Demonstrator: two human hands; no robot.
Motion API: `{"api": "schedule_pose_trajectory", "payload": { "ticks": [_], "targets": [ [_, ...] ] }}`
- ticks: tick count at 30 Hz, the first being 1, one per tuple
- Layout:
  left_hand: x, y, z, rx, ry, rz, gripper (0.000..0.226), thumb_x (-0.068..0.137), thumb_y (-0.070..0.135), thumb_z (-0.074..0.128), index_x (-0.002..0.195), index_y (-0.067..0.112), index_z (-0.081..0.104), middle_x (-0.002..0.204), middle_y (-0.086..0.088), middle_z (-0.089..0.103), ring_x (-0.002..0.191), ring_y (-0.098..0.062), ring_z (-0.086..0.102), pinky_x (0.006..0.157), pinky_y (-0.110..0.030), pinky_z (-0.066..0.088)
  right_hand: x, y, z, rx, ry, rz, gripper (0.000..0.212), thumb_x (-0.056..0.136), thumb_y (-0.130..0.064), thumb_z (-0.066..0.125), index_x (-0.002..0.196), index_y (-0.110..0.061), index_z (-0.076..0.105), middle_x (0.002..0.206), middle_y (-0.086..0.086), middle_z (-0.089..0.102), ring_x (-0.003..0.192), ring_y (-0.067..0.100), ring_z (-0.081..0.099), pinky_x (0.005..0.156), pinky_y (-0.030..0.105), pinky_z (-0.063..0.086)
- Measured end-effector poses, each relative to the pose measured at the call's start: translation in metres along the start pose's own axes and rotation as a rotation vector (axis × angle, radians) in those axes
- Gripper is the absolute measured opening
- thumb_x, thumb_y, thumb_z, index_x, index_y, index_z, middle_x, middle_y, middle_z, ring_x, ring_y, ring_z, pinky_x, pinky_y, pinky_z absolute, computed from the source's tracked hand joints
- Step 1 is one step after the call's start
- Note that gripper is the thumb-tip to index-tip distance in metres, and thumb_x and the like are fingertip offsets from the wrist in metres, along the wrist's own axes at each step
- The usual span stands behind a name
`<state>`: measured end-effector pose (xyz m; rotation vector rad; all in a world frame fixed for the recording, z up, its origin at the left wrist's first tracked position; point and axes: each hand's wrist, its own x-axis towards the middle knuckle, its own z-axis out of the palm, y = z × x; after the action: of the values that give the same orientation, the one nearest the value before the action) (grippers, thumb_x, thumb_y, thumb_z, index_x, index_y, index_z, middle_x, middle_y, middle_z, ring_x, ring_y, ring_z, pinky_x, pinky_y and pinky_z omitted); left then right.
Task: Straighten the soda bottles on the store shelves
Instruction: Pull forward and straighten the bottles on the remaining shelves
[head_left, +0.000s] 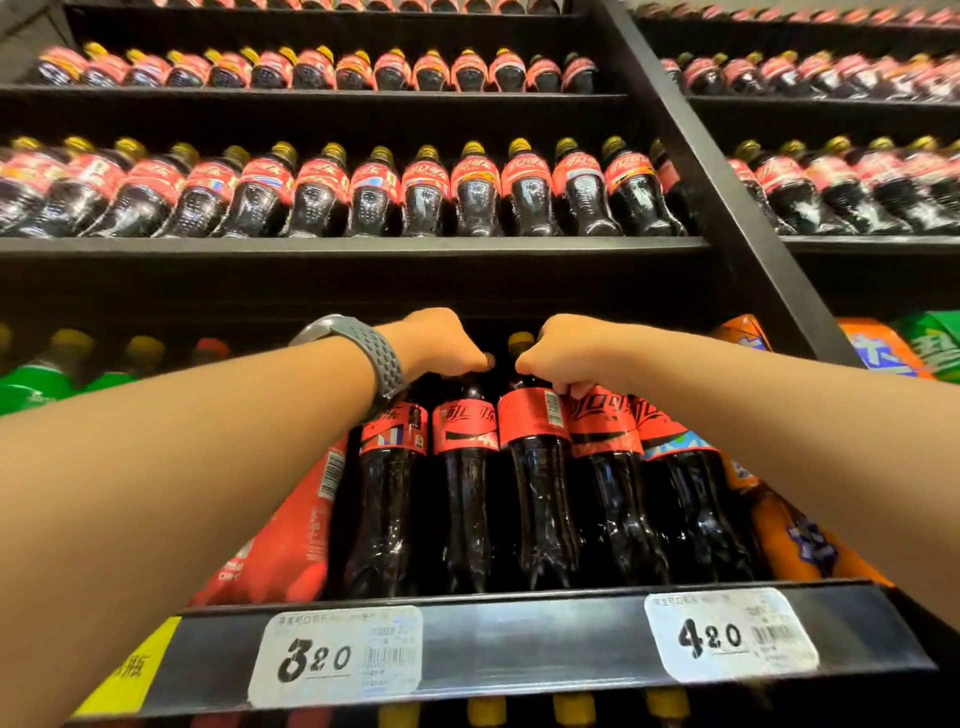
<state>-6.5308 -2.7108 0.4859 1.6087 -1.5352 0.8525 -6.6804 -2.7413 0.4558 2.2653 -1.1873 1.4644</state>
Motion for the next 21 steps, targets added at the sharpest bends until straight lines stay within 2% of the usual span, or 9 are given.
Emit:
{"api": "schedule_pose_trajectory", "payload": {
  "ticks": [3, 6, 10, 11, 13, 15, 17, 19, 21],
  "targets": [
    [0.001, 0.002, 0.005, 0.017, 0.116, -0.042, 0.028, 0.083, 0.036, 0.066, 0.092, 0.01, 0.059, 0.082, -0.005, 0.059, 0.075, -0.023, 0.059, 0.056, -0.03, 0.044, 0.003, -0.004, 0.001, -0.028, 0.023, -0.001, 0.034, 0.083, -0.039, 0.067, 0.08, -0.007, 0.056, 0.066, 0.005, 0.057, 0.051, 0.017, 0.053, 0.043, 0.02, 0.041],
    [0.001, -0.001, 0.001, -0.043, 0.127, -0.059, 0.017, 0.084, 0.025, 0.061, 0.086, 0.009, 0.06, 0.081, -0.007, 0.062, 0.072, -0.023, 0.062, 0.051, -0.029, 0.042, 0.004, -0.005, -0.002, -0.024, 0.008, 0.013, 0.046, 0.078, -0.052, 0.07, 0.074, -0.01, 0.051, 0.064, 0.004, 0.054, 0.05, 0.016, 0.05, 0.041, 0.018, 0.036],
    [-0.001, -0.002, -0.002, -0.08, 0.092, -0.06, 0.02, 0.085, 0.018, 0.058, 0.068, 0.007, 0.059, 0.064, -0.008, 0.061, 0.053, -0.02, 0.057, 0.042, -0.024, 0.038, 0.006, -0.007, -0.007, 0.174, -0.068, 0.042, 0.027, 0.088, -0.026, 0.064, 0.074, -0.011, 0.047, 0.065, 0.005, 0.044, 0.051, 0.014, 0.04, 0.041, 0.022, 0.036],
    [-0.002, -0.002, -0.003, -0.077, 0.083, -0.062, 0.02, 0.085, 0.017, 0.057, 0.069, 0.006, 0.06, 0.063, -0.009, 0.061, 0.051, -0.021, 0.056, 0.041, -0.024, 0.038, 0.007, -0.007, -0.007, 0.183, -0.07, 0.039, 0.024, 0.088, -0.022, 0.064, 0.075, -0.011, 0.047, 0.066, 0.005, 0.045, 0.052, 0.014, 0.041, 0.042, 0.023, 0.038],
    [-0.003, 0.0, -0.003, -0.075, 0.064, -0.069, 0.018, 0.088, 0.015, 0.055, 0.079, 0.002, 0.064, 0.067, -0.012, 0.061, 0.053, -0.024, 0.056, 0.041, -0.025, 0.041, 0.008, -0.009, -0.007, 0.126, -0.054, 0.019, 0.028, 0.085, -0.027, 0.069, 0.073, -0.01, 0.05, 0.064, 0.005, 0.048, 0.051, 0.015, 0.044, 0.042, 0.023, 0.039],
    [-0.003, 0.002, -0.002, -0.088, 0.034, -0.079, 0.019, 0.092, 0.014, 0.054, 0.094, -0.001, 0.065, 0.08, -0.017, 0.065, 0.065, -0.027, 0.061, 0.048, -0.03, 0.05, 0.008, -0.01, -0.006, 0.019, -0.022, 0.003, 0.04, 0.079, -0.041, 0.074, 0.07, -0.009, 0.051, 0.062, 0.006, 0.051, 0.05, 0.017, 0.047, 0.04, 0.022, 0.037],
    [-0.001, 0.004, 0.0, -0.113, 0.011, -0.092, 0.023, 0.094, 0.015, 0.053, 0.106, -0.002, 0.062, 0.097, -0.021, 0.067, 0.081, -0.031, 0.066, 0.067, -0.036, 0.058, 0.01, -0.01, -0.004, -0.032, -0.003, -0.003, 0.044, 0.079, -0.046, 0.072, 0.069, -0.009, 0.051, 0.061, 0.006, 0.051, 0.049, 0.017, 0.048, 0.039, 0.02, 0.036],
    [-0.001, 0.006, 0.0, -0.157, -0.014, -0.093, 0.026, 0.095, 0.015, 0.052, 0.112, -0.003, 0.059, 0.107, -0.024, 0.065, 0.088, -0.032, 0.066, 0.079, -0.039, 0.057, 0.013, -0.009, -0.004, 0.023, -0.025, 0.018, 0.035, 0.087, -0.036, 0.065, 0.071, -0.009, 0.049, 0.06, 0.006, 0.049, 0.045, 0.016, 0.045, 0.037, 0.018, 0.036],
    [0.001, 0.009, -0.002, -0.178, -0.04, -0.081, 0.026, 0.095, 0.011, 0.051, 0.114, -0.006, 0.057, 0.109, -0.027, 0.064, 0.086, -0.033, 0.064, 0.08, -0.04, 0.055, 0.015, -0.008, -0.007, 0.104, -0.042, 0.046, 0.026, 0.091, -0.022, 0.06, 0.071, -0.009, 0.048, 0.057, 0.006, 0.046, 0.04, 0.014, 0.041, 0.035, 0.015, 0.036]
  ]
}}
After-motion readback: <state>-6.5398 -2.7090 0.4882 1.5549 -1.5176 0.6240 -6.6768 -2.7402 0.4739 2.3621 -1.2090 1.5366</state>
